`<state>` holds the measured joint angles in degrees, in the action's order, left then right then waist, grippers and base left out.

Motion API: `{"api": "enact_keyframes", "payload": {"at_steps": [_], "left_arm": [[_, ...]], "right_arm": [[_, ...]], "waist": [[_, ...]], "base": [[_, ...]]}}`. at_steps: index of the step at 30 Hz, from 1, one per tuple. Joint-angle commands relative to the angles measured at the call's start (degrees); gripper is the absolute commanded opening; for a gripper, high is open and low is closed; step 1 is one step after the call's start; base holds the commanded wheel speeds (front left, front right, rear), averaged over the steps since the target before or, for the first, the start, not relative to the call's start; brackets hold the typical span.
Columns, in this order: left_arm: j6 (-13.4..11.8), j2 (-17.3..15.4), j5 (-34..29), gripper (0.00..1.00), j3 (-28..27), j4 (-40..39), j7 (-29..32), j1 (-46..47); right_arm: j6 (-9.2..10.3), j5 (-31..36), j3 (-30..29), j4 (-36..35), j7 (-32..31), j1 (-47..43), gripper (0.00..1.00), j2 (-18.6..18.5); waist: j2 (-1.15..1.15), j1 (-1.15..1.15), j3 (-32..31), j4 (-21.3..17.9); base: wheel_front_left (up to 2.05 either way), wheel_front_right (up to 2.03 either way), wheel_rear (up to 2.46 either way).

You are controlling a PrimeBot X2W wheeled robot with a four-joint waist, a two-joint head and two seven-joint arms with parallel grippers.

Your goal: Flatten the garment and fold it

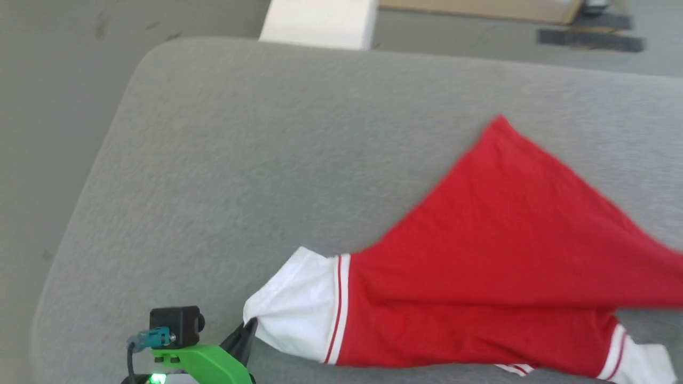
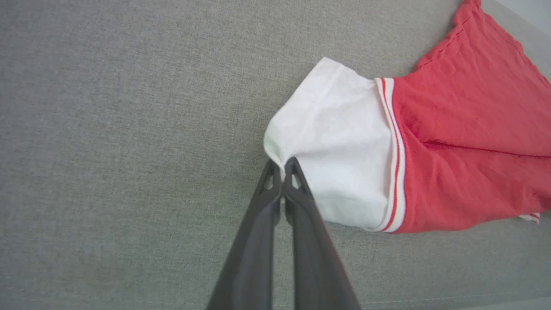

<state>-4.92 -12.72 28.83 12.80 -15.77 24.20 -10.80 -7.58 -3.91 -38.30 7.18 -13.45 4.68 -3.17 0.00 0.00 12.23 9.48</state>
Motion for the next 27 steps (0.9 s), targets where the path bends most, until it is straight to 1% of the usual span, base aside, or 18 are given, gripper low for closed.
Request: {"api": "enact_keyframes", "payload": {"at_steps": [1, 2, 4, 9, 12, 13, 14, 15, 16, 17, 21, 25, 27], "left_arm": [[-0.3, -0.5, 0.0, 0.0, -0.2, -0.3, 0.2, -0.3], [-0.4, -0.6, 0.0, 0.0, -0.2, -0.4, 0.2, -0.5], [-0.3, -0.6, 0.3, 0.0, -0.1, -0.6, 0.4, -0.8], [-0.4, -1.0, 0.2, 0.0, 0.1, -0.5, 0.7, -1.3], [-0.4, -1.1, 0.2, 0.0, 0.3, -0.5, 0.8, -1.5], [-0.4, -1.1, 0.2, 0.0, 0.3, -0.4, 0.8, -1.5], [-0.4, -1.2, 0.2, 0.0, 0.4, -0.4, 0.8, -1.6], [-0.3, -1.2, 0.3, 0.0, 0.5, -0.4, 0.8, -1.6], [-0.3, -1.2, 0.3, 0.0, 0.6, -0.3, 0.8, -1.6], [-0.2, -1.2, 0.3, 0.0, 0.6, -0.3, 0.8, -1.6], [0.0, -1.3, 0.5, 0.0, 0.8, 0.2, 0.7, -1.4], [0.0, -1.3, 0.5, 0.0, 0.9, 0.6, 0.5, -0.8], [0.1, -1.2, 0.5, 0.0, 0.9, 0.6, 0.3, -0.3]], "right_arm": [[0.09, -0.9, -0.6, -1.1, -1.5, -1.7, 0.0, 0.1], [0.09, -1.8, -1.0, -1.6, -3.0, -3.1, 0.0, 0.2], [0.09, -4.9, -1.6, -0.4, -6.7, -5.3, 0.0, 0.2], [0.09, -7.3, -1.9, 4.1, -14.8, -8.4, 0.0, 0.3], [0.09, -7.4, -1.2, 6.4, -20.8, -9.7, 0.0, 0.3], [0.09, -7.2, -1.0, 6.4, -21.8, -9.8, 0.0, 0.3], [0.09, -7.0, -0.7, 5.8, -22.2, -9.8, 0.19, 0.3], [0.09, -6.9, -0.5, 5.1, -21.9, -9.6, 0.47, 0.3], [0.09, -6.9, -0.1, 4.2, -21.3, -9.4, 0.85, 0.3], [0.09, -6.9, 0.3, 3.2, -20.3, -9.1, 1.0, 0.3], [0.09, -6.4, 3.3, -0.8, -13.1, -6.6, 1.0, 0.3], [0.09, -5.2, 9.1, -3.6, -3.2, -2.5, 1.0, 0.2], [0.09, -5.6, 13.3, -3.4, 2.2, 0.6, 1.0, -1.0]], "waist": [[0.0, 0.0, -4.1, -4.5], [0.0, 0.0, -4.4, -5.0], [0.0, 0.0, -5.0, -5.9], [0.0, 0.0, -5.6, -6.9], [0.0, 0.0, -6.0, -7.1], [0.0, 0.0, -6.1, -7.1], [0.0, 0.0, -6.1, -7.1], [0.0, 0.0, -6.1, -7.1], [0.0, 0.0, -6.1, -7.0], [0.0, 0.0, -6.1, -7.0], [0.0, 0.0, -6.0, -6.8], [0.0, 0.0, -5.5, -6.7], [0.0, 0.0, -4.9, -6.6]], "base": [[0.0, 0.0, 0.0], [0.0, 0.0, 0.0], [0.0, 0.0, 0.0], [0.0, 0.0, 0.0], [0.0, 0.0, 0.0], [0.0, 0.0, 0.0], [0.0, 0.0, 0.0], [0.0, 0.0, 0.0], [0.0, 0.0, 0.0], [0.0, 0.0, 0.0], [0.0, 0.0, 0.0], [0.0, 0.0, 0.0], [0.0, 0.0, 0.0]]}}
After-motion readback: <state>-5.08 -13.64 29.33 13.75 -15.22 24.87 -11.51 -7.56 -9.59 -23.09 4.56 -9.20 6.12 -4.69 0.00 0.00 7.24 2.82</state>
